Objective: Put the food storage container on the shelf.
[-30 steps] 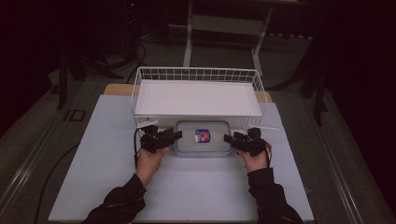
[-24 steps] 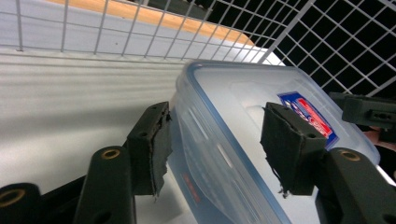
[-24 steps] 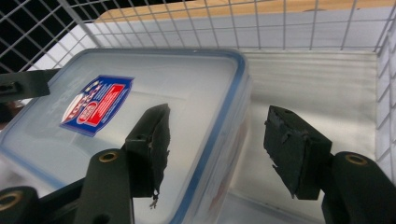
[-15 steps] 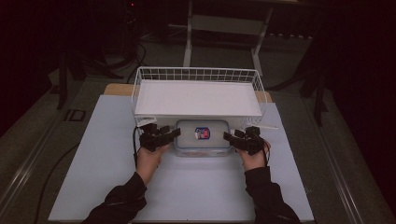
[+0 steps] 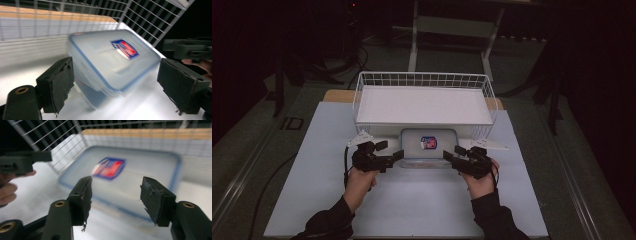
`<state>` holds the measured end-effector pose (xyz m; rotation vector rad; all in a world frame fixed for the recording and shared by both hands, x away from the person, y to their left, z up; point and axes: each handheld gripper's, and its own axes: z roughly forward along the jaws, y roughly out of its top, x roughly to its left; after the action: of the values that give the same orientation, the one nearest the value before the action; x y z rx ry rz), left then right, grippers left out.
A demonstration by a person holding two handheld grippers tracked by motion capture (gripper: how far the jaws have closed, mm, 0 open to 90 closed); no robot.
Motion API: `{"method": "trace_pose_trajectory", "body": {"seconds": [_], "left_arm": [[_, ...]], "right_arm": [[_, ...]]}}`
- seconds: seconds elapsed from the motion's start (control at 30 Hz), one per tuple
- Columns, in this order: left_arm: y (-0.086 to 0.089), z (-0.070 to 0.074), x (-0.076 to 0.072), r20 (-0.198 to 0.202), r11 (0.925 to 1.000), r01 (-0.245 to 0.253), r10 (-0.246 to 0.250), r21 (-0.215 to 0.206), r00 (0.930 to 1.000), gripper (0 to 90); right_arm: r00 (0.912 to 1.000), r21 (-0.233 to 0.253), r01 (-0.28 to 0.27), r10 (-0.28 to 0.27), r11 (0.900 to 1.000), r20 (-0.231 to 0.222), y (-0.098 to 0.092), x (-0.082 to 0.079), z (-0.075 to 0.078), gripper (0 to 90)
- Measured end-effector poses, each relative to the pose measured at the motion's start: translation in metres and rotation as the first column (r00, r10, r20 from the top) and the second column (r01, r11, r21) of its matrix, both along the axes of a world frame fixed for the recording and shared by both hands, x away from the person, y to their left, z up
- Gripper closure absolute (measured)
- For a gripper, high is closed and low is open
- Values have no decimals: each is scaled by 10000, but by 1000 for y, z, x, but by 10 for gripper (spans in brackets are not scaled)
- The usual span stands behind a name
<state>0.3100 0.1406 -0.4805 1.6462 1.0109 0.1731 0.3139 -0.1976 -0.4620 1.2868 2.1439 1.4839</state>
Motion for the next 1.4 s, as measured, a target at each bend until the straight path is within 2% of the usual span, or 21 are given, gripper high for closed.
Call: {"method": "trace_pose_trajectory", "body": {"seconds": [0.1, 0.2, 0.37, 0.5, 0.8, 0.97, 1.4], "left_arm": [[0, 2, -10, -31, 9990, 272, -271, 350, 9996, 0], [2, 2, -17, -189, 9977, 457, -448, 492, 9988, 0], [5, -3, -27, -179, 9959, 566, -555, 700, 9983, 0], [4, -8, -30, -131, 9953, 625, -617, 735, 9980, 0], [2, -16, -32, -117, 9949, 687, -680, 743, 9976, 0], [3, -17, -32, -93, 9961, 581, -576, 668, 9983, 0], [5, -20, -32, -90, 9952, 556, -550, 800, 9984, 0]], "right_arm": [[9991, 6, -376, 376, 9993, -175, 7, -10, -5, 479], [9978, -180, -603, 598, 9980, -278, 14, -16, -13, 559], [9941, -316, -994, 979, 9945, -475, 22, -21, -25, 804], [9910, -627, -1220, 1181, 9905, -624, 30, -20, -32, 894], [9913, -1221, -1139, 1047, 9860, -796, 39, -6, -44, 898], [9921, -1062, -903, 801, 9902, -961, 38, 5, -50, 899], [9963, -1084, -423, 338, 9932, -787, 44, 27, -49, 898]]}}
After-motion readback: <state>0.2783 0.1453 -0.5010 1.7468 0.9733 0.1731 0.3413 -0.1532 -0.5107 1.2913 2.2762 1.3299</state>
